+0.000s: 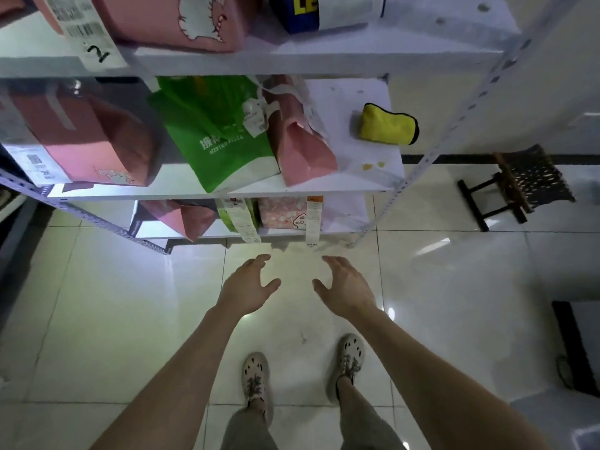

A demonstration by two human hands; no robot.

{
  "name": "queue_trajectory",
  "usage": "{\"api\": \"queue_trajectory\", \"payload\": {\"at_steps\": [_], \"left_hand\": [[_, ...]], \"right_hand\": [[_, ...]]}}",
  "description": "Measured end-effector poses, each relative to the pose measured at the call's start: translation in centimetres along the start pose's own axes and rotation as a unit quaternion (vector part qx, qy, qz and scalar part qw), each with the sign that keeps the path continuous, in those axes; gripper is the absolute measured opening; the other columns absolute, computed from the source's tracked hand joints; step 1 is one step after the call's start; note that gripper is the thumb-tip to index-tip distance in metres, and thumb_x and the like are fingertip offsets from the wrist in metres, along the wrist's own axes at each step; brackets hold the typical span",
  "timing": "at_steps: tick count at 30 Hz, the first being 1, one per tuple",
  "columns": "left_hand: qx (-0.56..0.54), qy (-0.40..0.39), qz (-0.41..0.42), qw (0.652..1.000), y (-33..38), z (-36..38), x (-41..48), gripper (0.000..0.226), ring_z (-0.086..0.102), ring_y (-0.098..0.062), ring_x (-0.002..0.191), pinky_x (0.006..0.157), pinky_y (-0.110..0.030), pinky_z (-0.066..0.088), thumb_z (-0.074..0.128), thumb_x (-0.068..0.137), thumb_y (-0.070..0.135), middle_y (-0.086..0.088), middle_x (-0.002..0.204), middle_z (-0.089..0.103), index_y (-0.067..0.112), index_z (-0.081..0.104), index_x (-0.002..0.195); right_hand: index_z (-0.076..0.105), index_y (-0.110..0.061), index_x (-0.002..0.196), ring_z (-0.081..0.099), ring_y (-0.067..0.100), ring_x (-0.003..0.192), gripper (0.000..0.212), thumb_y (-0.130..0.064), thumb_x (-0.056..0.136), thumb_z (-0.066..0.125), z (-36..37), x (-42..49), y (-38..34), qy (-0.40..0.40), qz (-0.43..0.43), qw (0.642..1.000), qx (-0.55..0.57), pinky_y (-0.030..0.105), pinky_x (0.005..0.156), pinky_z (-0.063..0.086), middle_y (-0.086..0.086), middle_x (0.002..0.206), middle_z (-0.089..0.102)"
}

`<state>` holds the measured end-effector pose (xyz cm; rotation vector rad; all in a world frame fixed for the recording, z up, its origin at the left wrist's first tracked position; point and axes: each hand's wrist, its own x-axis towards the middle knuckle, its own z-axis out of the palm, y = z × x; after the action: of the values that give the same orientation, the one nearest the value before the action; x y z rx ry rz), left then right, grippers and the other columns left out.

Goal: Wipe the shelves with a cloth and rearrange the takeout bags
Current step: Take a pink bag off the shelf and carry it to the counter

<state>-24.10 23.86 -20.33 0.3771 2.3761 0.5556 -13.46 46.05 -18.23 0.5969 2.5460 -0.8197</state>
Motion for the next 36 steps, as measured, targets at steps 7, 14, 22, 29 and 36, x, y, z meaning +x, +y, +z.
{"api": "queue_trajectory", "payload": {"at_steps": [7, 14, 22, 29, 36], "left_hand": [[-0.177, 0.032, -0.079, 0.980, -2.6, 6.8, 10.1, 0.065, 0.062, -0.018, 0.132, 0.105, -0.034, 0.050, 0.083, 0.092, 0.046, 0.004, 0.142, 0.065, 0.030, 0.057, 0.149], [-0.309, 0.051, -0.123, 0.942, -7.9, 12.2, 22.1, 0.067, 0.065, -0.023, 0.128, 0.113, -0.049, 0.053, 0.087, 0.089, 0.038, -0.001, 0.143, 0.065, 0.024, 0.059, 0.148], [-0.334, 0.128, -0.094, 0.929, -13.5, 13.0, 33.3, 0.084, 0.057, -0.023, 0.140, 0.120, -0.043, 0.045, 0.087, 0.089, 0.032, 0.001, 0.155, 0.058, 0.017, 0.044, 0.160], [-0.338, 0.123, -0.061, 0.931, -14.2, 13.9, 37.4, 0.102, 0.055, -0.023, 0.143, 0.123, -0.042, 0.044, 0.086, 0.086, 0.022, 0.003, 0.157, 0.056, 0.020, 0.025, 0.168], [-0.295, 0.127, -0.035, 0.946, -14.6, 14.4, 35.9, 0.075, 0.065, -0.024, 0.131, 0.113, -0.043, 0.054, 0.076, 0.093, 0.008, 0.002, 0.142, 0.067, 0.021, 0.042, 0.159]], "right_hand": [[0.047, -0.020, 0.156, 0.060, 0.024, 0.134, 0.067, -0.046, 0.099, 0.068, 5.2, 9.5, 4.6, -0.015, 0.042, 0.996, 0.074, 0.040, 0.114, 0.048, 0.000, 0.159, 0.048], [0.050, -0.013, 0.153, 0.061, 0.028, 0.133, 0.071, -0.045, 0.095, 0.075, 12.7, 21.2, 7.9, -0.005, 0.089, 0.989, 0.122, 0.042, 0.111, 0.050, 0.010, 0.154, 0.056], [0.039, -0.009, 0.155, 0.056, 0.036, 0.132, 0.081, -0.042, 0.092, 0.077, 17.4, 32.6, 9.9, 0.142, 0.154, 0.964, 0.162, 0.046, 0.108, 0.052, 0.015, 0.150, 0.048], [0.044, -0.017, 0.146, 0.059, 0.028, 0.131, 0.068, -0.029, 0.090, 0.080, 18.5, 36.1, 10.5, 0.181, 0.133, 0.951, 0.210, 0.042, 0.110, 0.052, 0.006, 0.143, 0.057], [0.037, -0.013, 0.142, 0.063, 0.032, 0.126, 0.058, -0.009, 0.093, 0.068, 19.3, 33.6, 10.5, 0.199, 0.109, 0.949, 0.219, 0.043, 0.097, 0.061, 0.006, 0.142, 0.060]]}}
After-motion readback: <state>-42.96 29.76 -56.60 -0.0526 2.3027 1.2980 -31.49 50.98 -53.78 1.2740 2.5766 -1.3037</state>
